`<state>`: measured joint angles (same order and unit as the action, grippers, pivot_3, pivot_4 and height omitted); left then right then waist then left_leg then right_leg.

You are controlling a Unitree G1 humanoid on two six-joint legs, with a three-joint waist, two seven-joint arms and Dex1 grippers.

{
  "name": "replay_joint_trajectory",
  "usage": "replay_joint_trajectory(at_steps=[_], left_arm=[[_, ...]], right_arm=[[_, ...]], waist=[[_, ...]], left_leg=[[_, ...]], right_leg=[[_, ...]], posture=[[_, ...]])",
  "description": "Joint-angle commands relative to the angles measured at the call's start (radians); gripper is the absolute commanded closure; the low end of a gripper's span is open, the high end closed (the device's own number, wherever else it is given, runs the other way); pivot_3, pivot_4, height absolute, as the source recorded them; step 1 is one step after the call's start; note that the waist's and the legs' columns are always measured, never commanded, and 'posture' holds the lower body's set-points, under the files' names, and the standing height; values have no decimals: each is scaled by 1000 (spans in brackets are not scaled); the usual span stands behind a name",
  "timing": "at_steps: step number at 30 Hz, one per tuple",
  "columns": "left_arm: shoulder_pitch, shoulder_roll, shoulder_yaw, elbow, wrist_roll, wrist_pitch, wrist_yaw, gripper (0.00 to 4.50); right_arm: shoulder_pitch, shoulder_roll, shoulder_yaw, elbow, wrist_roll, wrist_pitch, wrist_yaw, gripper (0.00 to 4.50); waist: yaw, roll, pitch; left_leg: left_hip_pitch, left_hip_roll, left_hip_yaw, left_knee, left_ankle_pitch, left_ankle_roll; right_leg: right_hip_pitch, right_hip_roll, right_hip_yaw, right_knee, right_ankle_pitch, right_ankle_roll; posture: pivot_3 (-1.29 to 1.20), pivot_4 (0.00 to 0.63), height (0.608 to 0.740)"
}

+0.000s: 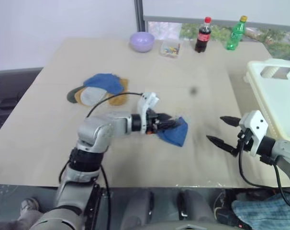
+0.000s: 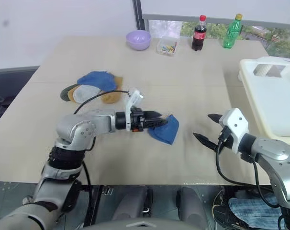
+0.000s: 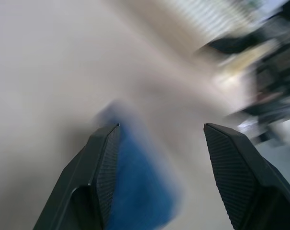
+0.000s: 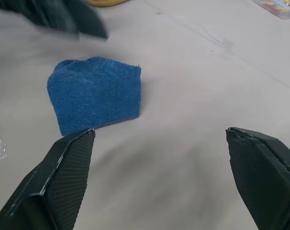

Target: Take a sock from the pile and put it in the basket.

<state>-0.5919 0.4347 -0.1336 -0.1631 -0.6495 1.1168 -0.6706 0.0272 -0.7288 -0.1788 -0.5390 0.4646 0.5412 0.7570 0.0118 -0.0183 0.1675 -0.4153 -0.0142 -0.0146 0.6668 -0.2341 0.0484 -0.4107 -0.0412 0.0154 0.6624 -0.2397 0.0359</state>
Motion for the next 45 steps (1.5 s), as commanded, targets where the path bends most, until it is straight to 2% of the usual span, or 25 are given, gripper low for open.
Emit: replay_joint_trajectory(at_steps=[1, 4, 7, 10, 16, 18, 22, 26, 27, 28, 30, 35, 36, 37, 41, 45], left_arm=[[-1, -13, -73, -42, 7, -7, -31, 1537], [-12, -48, -90, -64, -31, 8, -56, 1537], [-33, -108, 1, -40, -84, -7, -45, 1537], [-19, -90, 40, -46, -103, 0, -59, 1537], [6, -90, 39, -57, -105, -25, -60, 1537], [18, -75, 12, -47, -52, -73, -56, 1537], [79, 51, -178, 22, 235, -313, -49, 1537], [129, 65, -266, 97, 356, -455, -68, 1537], [137, 58, -279, 124, 383, -488, -63, 1471], [143, 49, -286, 152, 409, -515, -52, 1745], [153, 30, -279, 183, 434, -547, -36, 2252], [199, 23, -222, 134, 427, -547, -36, 4488], [218, 32, -198, 104, 414, -534, -36, 4500], [238, 44, -174, 69, 402, -519, -37, 4500], [355, 132, -25, -112, 330, -438, -41, 4500], [439, 203, 92, -193, 284, -391, -38, 4500]], right_arm=[[-7, -10, -17, -32, 13, -8, 3, 0], [-12, -15, -12, -29, 11, -8, 3, 0], [-13, -21, -14, -30, 12, -7, 5, 0], [-7, -27, -18, -34, 16, -8, 9, 0], [-4, -30, -22, -36, 28, -11, 19, 0], [-13, -30, -16, -32, 27, -12, 20, 0], [-43, -16, 48, 0, -16, 4, -7, 0], [-80, 30, 163, 123, -136, 1, -89, 0], [-82, 35, 192, 161, -174, -20, -98, 519], [-81, 43, 213, 198, -202, -42, -103, 597], [-82, 51, 236, 253, -242, -77, -113, 1308], [-109, 57, 282, 282, -275, -133, -77, 3747], [-123, 66, 294, 271, -274, -129, -74, 4207], [-137, 75, 306, 260, -274, -124, -71, 4419], [-212, 132, 393, 198, -276, -86, -53, 4419], [-298, 181, 479, 239, -330, -68, -45, 4419]], waist=[[9, 0, 0], [9, 0, 0], [4, 0, 0], [-2, 0, 0], [2, 0, 0], [4, 0, 0], [-1, 1, 0], [3, 0, -1], [7, 2, -2], [9, 2, -2], [11, 2, -3], [3, 3, -7], [2, 3, -8], [-4, 3, -8], [-34, 3, -7], [-26, 5, -6]], left_leg=[[-1, 0, -1, 0, 0, 0], [-1, -1, -1, 1, 0, 0], [-1, -1, -1, 1, 0, 0], [-1, 0, -2, 1, 0, 0], [0, 0, -1, 0, 0, 0], [-1, -1, 0, 1, 0, 0], [0, -1, 0, 0, 0, 0], [1, 1, 1, -1, 0, 0], [1, 1, 1, -1, 0, 0], [1, 0, 1, -1, 0, 0], [1, -1, 1, 0, 0, 0], [4, -1, 1, 1, -1, 1], [5, -1, 1, 1, -1, 1], [5, 0, 1, 1, -1, 1], [4, 2, 1, 0, -1, 1], [1, 4, 0, -1, -1, 1]], right_leg=[[0, -1, -1, 0, 0, 0], [0, -6, -2, -1, 0, 0], [0, -6, -2, -1, 0, 0], [0, -5, -3, 0, 0, 0], [0, -4, -1, 0, 0, 0], [0, -5, -1, 0, 0, 0], [0, -5, 0, 0, 0, 0], [0, -4, 0, 0, -1, -3], [0, -5, 0, 0, -1, -3], [0, -6, 0, 0, -1, -3], [1, -7, 0, -1, -2, -3], [4, -8, -1, -1, -2, -3], [5, -7, -1, -1, -2, -3], [5, -7, 0, -1, -2, -3], [3, -5, 0, 0, -1, -2], [-1, -3, 0, 1, 0, 0]], posture=[[0, 150, 740], [0, 150, 740], [0, 150, 740], [0, 150, 740], [0, 150, 740], [0, 150, 740], [0, 150, 740], [0, 150, 740], [0, 150, 740], [0, 150, 740], [0, 150, 740], [0, 150, 740], [0, 150, 740], [0, 150, 740], [0, 150, 740], [0, 150, 740]])
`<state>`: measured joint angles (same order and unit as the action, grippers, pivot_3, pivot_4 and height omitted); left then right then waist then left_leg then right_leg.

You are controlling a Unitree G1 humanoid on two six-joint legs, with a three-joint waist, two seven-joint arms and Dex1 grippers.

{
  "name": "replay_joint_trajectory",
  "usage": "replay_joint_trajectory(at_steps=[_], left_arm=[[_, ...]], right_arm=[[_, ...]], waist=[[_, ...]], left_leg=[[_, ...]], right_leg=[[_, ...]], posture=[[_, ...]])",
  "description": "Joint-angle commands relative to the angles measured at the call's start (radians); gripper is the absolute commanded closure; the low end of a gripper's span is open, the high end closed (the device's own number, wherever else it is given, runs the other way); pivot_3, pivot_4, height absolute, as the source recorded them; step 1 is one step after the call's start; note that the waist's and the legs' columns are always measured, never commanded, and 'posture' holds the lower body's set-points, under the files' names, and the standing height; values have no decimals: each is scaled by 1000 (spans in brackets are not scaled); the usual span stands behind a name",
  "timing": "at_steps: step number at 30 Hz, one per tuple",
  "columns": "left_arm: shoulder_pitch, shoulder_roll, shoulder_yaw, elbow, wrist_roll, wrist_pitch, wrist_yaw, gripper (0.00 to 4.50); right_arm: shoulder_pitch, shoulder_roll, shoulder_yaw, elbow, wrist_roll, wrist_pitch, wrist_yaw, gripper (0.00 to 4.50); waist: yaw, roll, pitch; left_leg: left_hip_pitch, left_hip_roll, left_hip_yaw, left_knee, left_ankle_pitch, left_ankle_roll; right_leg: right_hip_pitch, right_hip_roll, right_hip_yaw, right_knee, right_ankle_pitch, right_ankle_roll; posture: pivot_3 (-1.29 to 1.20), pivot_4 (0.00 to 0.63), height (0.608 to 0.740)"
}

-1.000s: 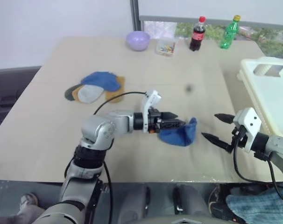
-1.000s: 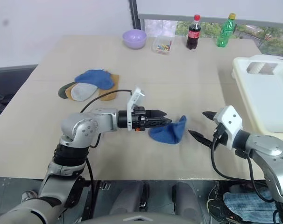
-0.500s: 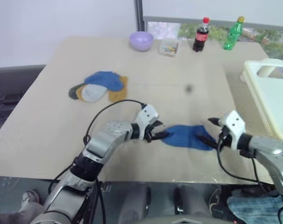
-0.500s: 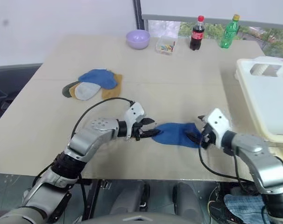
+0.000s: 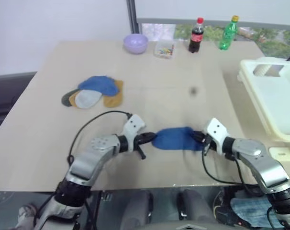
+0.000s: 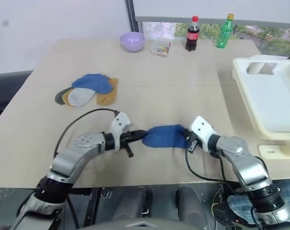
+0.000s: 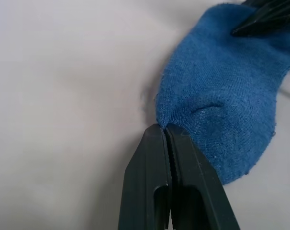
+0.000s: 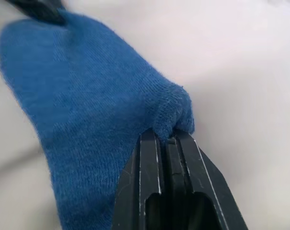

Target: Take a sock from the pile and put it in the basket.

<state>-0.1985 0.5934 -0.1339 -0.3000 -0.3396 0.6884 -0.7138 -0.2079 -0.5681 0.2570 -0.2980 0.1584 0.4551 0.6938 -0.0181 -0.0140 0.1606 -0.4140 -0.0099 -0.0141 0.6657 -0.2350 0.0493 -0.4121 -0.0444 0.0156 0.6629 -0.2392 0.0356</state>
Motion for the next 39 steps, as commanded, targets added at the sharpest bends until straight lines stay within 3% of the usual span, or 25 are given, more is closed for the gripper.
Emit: replay_joint_trajectory(at_steps=[1, 3, 4, 6, 9, 11, 17, 20, 24, 35, 39], left_arm=[[55, 57, 119, -54, -38, 45, 1, 4500], [55, 71, 149, -26, -41, 36, -4, 4500], [49, 77, 151, -6, -35, 19, -8, 4500], [33, 86, 143, 59, -35, -16, -50, 4050], [12, 89, 157, 119, 10, -123, -41, 2965], [8, 81, 182, 124, 14, -159, -25, 2178], [-122, -19, 315, 217, 67, -152, 261, 2178], [-216, -46, 308, 307, 115, -171, 338, 2178], [-422, -100, 264, 567, 181, -236, 402, 2132], [-744, -176, 172, 1197, 340, -465, 476, 2132], [-773, -212, 184, 1243, 329, -508, 479, 3155]], right_arm=[[-84, 29, 63, 10, -29, 32, 25, 4419], [-120, 52, 88, 31, -43, 56, 22, 4419], [-131, 61, 93, 39, -47, 65, 20, 3787], [-141, 66, 103, 47, -57, 74, 22, 3198], [-129, 55, 75, 25, -60, 72, 13, 1881], [-121, 49, 51, 11, -55, 67, 10, 1855], [-151, 92, -100, -63, 46, -31, 2, 1855], [-190, 116, -138, -62, 96, -9, 7, 1855], [-245, 122, -111, -13, 68, -61, 21, 101], [-275, 136, -109, 13, 63, -98, 35, 42], [-273, 140, -111, 4, 58, -96, 25, 0]], waist=[[5, 0, 1], [8, 0, 1], [13, 0, 1], [23, -1, 1], [31, 0, 1], [30, 0, 1], [31, 0, 2], [32, -2, 2], [35, -2, 3], [26, -5, 4], [31, -5, 4]], left_leg=[[0, 0, 0, 0, 0, 0], [0, -2, 0, 0, 0, 0], [0, -2, 0, 0, 0, 0], [-1, -4, -1, 1, 0, 0], [-1, -5, -1, 1, 0, 0], [-1, -5, -2, 0, 0, 0], [-2, -4, -2, -1, 0, 0], [-2, -5, -3, -1, 0, 0], [-2, -8, -4, -1, 0, 0], [-4, -11, -3, -2, 0, 0], [-4, -11, -4, -2, 0, 0]], right_leg=[[0, 0, 0, 0, 0, 0], [1, -2, 0, -1, 0, -1], [0, -2, -1, -1, -2, -3], [0, -4, -2, -2, -2, -3], [0, -5, -2, -3, -2, -3], [0, -5, -2, -2, -2, -3], [-1, -5, -2, -2, 0, 0], [-1, -5, -3, -2, 0, 0], [0, -6, -4, -1, 1, 1], [-1, -3, -7, -2, 1, 2], [-1, -3, -9, -1, 1, 2]], posture=[[0, 150, 740], [0, 150, 740], [0, 150, 740], [0, 150, 740], [0, 150, 740], [0, 150, 740], [0, 150, 740], [0, 150, 740], [0, 150, 740], [0, 150, 740], [0, 150, 740]])
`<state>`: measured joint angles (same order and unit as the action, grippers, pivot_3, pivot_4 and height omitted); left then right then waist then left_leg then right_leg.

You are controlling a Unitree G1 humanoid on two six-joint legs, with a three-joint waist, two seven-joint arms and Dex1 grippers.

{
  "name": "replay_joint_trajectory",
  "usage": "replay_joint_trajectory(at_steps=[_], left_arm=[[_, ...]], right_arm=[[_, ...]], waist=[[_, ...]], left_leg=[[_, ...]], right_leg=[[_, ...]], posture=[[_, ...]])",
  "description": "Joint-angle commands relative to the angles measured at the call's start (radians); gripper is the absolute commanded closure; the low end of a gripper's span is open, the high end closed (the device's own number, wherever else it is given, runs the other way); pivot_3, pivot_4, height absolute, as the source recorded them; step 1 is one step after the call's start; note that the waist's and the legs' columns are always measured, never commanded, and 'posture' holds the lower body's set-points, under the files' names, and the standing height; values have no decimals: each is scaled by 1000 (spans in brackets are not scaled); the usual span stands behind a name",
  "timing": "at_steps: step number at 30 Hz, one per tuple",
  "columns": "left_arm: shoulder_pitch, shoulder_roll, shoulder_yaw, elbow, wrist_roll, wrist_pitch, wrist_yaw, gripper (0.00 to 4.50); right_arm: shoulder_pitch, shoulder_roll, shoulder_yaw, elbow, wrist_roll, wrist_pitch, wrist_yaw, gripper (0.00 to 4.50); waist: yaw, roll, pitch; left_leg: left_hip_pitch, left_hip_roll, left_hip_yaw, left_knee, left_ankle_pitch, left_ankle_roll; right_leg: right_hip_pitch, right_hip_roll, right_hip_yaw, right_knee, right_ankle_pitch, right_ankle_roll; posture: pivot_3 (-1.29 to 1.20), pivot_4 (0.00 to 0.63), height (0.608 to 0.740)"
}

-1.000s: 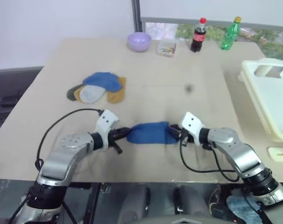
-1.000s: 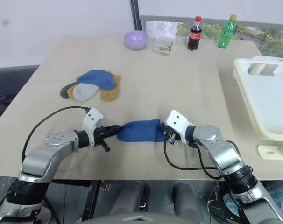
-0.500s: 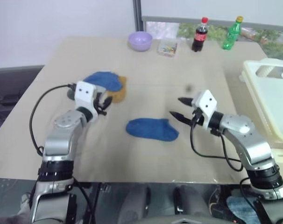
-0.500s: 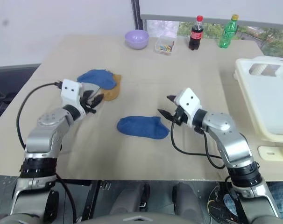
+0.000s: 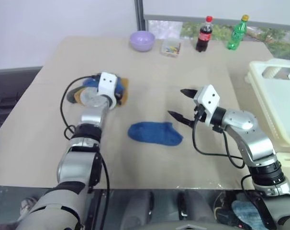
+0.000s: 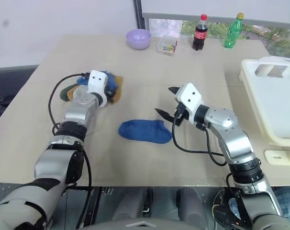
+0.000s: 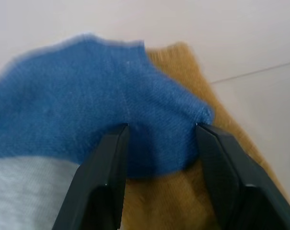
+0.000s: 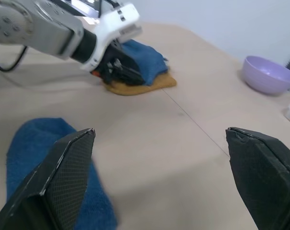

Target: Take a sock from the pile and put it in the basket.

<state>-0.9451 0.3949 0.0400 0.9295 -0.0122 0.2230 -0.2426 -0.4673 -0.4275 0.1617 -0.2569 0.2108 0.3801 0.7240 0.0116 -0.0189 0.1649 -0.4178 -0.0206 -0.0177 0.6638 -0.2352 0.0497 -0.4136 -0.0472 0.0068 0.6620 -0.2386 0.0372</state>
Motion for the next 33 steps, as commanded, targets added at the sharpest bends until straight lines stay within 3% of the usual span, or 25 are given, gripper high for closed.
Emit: replay_joint_trajectory(at_steps=[1, 3, 14, 17, 19, 23, 25, 26, 28, 33], left_arm=[[-25, -16, 13, 10, 1, -47, 10, 3631], [-17, -16, 17, -4, -3, -49, 8, 4445], [71, -9, 49, -201, -48, 32, -45, 4445], [52, -11, 48, -180, -33, 37, -21, 3759], [25, -19, 51, -153, -19, 22, 21, 3016], [-41, -47, 45, -55, -1, -3, 90, 1050], [-68, -61, 43, -5, 4, -19, 108, 230], [-78, -65, 43, 16, 5, -27, 115, 47], [-92, -69, 44, 46, 7, -41, 125, 47], [-98, -71, 45, 71, 6, -55, 124, 2185]], right_arm=[[-10, -1, -17, -42, 5, -18, -8, 0], [-6, -2, -17, -41, 2, -17, -11, 0], [-9, 5, -1, -15, -12, -31, -13, 0], [-11, 7, 3, -7, -14, -38, -8, 0], [-12, 8, 4, -4, -14, -41, -8, 0], [-14, 10, 7, -1, -17, -46, -11, 0], [-13, 11, 7, -2, -20, -48, -13, 0], [-11, 11, 7, -3, -21, -48, -14, 0], [-5, 10, 5, -8, -23, -47, -17, 0], [8, 8, -1, -19, -26, -42, -26, 0]], waist=[[1, 0, 0], [0, 0, 0], [0, 0, 0], [0, 0, 0], [0, 0, 0], [3, -1, 1], [2, -1, 1], [1, -1, 1], [0, -1, 1], [-6, -1, 1]], left_leg=[[0, 0, 0, 0, 0, 0], [0, 0, 0, 0, 0, 0], [0, 0, 0, 0, 0, 0], [0, 0, -1, 0, 0, 0], [0, 0, -1, 0, 0, 0], [0, -1, -1, 0, 0, 0], [0, -2, -2, 0, 0, 0], [0, -2, -2, 0, 0, 0], [0, -2, -2, 0, 0, 0], [0, -1, -2, 0, 0, 0]], right_leg=[[0, 0, 0, 0, 0, 0], [0, -1, 0, 0, 0, 0], [0, -3, 0, 0, 0, 0], [0, -3, 0, 0, 0, 0], [0, -3, 0, 0, 0, 0], [0, -3, -1, 0, 0, 0], [0, -1, -2, 0, 0, 0], [0, -1, -2, 0, 0, 0], [0, -1, -2, 0, 0, 0], [0, -1, -2, 1, 0, 0]], posture=[[0, 150, 740], [0, 150, 740], [0, 150, 740], [0, 150, 740], [0, 150, 740], [0, 150, 740], [0, 150, 740], [0, 150, 740], [0, 150, 740], [0, 150, 740]])
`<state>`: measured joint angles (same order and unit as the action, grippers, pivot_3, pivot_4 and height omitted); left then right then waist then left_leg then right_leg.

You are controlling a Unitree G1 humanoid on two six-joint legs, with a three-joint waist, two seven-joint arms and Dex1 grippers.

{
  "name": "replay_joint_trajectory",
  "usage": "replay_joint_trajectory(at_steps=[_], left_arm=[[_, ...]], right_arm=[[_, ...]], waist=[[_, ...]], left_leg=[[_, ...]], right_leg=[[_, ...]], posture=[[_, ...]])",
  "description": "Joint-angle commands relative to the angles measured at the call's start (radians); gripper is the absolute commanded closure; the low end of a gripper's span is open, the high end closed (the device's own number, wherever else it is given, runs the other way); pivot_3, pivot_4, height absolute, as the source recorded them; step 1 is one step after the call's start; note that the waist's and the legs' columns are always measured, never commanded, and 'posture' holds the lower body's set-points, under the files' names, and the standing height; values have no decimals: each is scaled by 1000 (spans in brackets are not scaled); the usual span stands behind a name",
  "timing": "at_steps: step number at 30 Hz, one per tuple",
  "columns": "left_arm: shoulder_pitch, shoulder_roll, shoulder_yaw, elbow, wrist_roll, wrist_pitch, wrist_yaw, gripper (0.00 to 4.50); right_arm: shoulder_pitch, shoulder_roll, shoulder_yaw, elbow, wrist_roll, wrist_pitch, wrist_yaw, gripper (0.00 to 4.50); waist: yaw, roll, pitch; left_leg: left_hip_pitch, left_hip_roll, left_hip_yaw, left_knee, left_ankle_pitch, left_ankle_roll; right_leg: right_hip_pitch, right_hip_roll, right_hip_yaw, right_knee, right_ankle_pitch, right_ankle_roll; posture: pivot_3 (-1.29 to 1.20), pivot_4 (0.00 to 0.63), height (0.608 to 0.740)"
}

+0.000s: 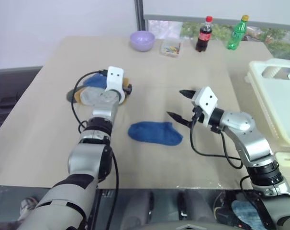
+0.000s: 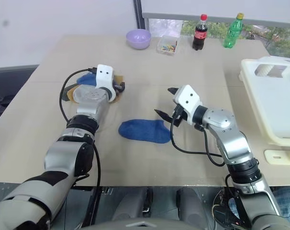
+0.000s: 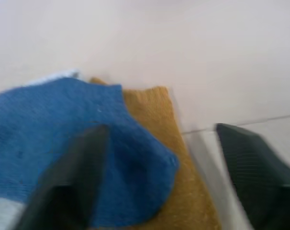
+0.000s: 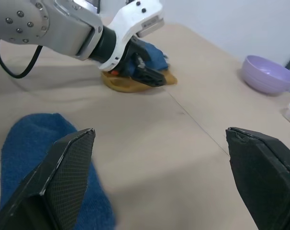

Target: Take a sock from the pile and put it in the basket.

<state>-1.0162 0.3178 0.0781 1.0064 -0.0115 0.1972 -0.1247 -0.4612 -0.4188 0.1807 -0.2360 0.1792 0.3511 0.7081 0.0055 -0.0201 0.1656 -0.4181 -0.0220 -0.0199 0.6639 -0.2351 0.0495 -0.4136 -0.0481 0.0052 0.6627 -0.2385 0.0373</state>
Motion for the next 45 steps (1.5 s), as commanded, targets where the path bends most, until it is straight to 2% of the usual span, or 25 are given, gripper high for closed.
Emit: replay_joint_trajectory(at_steps=[1, 5, 15, 18, 22, 23, 24, 27, 28, 30, 35, 41, 45], left_arm=[[-26, 7, 8, -8, 4, -29, 6, 2597], [-11, 13, 12, -35, -1, -21, 3, 4450], [33, 12, 32, -102, -23, 4, 2, 4450], [37, 13, 30, -115, -19, 14, 7, 3647], [19, 10, 19, -83, 10, 3, 43, 1912], [17, 10, 16, -79, 13, 2, 42, 1595], [13, 7, 18, -70, 11, 0, 41, 1067], [4, 1, 23, -52, 7, -7, 42, 1067], [2, -1, 23, -49, 7, -8, 42, 1312], [0, -4, 23, -46, 5, -12, 40, 2099], [2, -8, 24, -51, 3, -12, 37, 4414], [24, -5, 26, -91, -1, -2, 32, 4471], [77, 0, 36, -214, -28, 38, -9, 4471]], right_arm=[[3, 0, -20, -40, 5, -13, -12, 0], [6, 0, -20, -41, 4, -13, -17, 0], [-2, 5, -11, -16, 0, -26, -14, 0], [-5, 7, -10, -11, -1, -29, -12, 0], [-6, 10, -8, -8, -4, -31, -11, 0], [-6, 11, -8, -8, -4, -32, -10, 0], [-7, 11, -9, -9, -4, -31, -10, 0], [-4, 10, -11, -15, -5, -27, -10, 0], [-2, 9, -12, -18, -5, -25, -11, 0], [2, 7, -13, -23, -6, -23, -13, 0], [5, 8, -14, -28, -8, -20, -17, 0], [7, 5, -14, -25, -8, -22, -16, 0], [4, 5, -13, -21, -10, -24, -15, 0]], waist=[[1, 0, 0], [3, 0, 0], [5, 0, 0], [5, 0, 0], [6, 0, 0], [6, 0, 0], [6, 0, 0], [6, 0, 0], [6, 0, 0], [6, 0, 0], [6, 0, 0], [6, 0, 0], [5, 0, 0]], left_leg=[[0, 0, 0, 0, 0, 0], [0, -1, 0, 0, 0, 0], [0, -1, 0, 0, 0, 0], [0, 0, 0, 0, 0, 0], [0, -1, 0, 0, 0, 0], [0, -1, 0, 0, 0, 0], [0, -1, 0, 0, 0, 0], [0, -1, 0, 0, 0, 0], [0, -1, 0, 0, 0, 0], [0, -1, 0, 0, 0, 0], [0, -1, 0, 0, 0, 0], [0, -1, 0, 0, 0, 0], [0, -1, 0, 0, 0, 0]], right_leg=[[0, 0, 0, 0, 0, 0], [0, 0, 0, 0, 0, 0], [0, 0, 0, 0, 0, 0], [0, -1, 0, 0, 0, 0], [0, -1, 0, 0, 0, 0], [0, 0, 0, 0, 0, 0], [0, 0, 0, 0, 0, 0], [0, 0, 0, 0, 0, 0], [0, 0, 0, 0, 0, 0], [0, 0, 0, 0, 0, 0], [0, 0, 0, 0, 0, 0], [0, 0, 0, 0, 0, 0], [0, 0, 0, 0, 0, 0]], posture=[[0, 150, 740], [0, 150, 740], [0, 150, 740], [0, 150, 740], [0, 150, 740], [0, 150, 740], [0, 150, 740], [0, 150, 740], [0, 150, 740], [0, 150, 740], [0, 150, 740], [0, 150, 740], [0, 150, 740]])
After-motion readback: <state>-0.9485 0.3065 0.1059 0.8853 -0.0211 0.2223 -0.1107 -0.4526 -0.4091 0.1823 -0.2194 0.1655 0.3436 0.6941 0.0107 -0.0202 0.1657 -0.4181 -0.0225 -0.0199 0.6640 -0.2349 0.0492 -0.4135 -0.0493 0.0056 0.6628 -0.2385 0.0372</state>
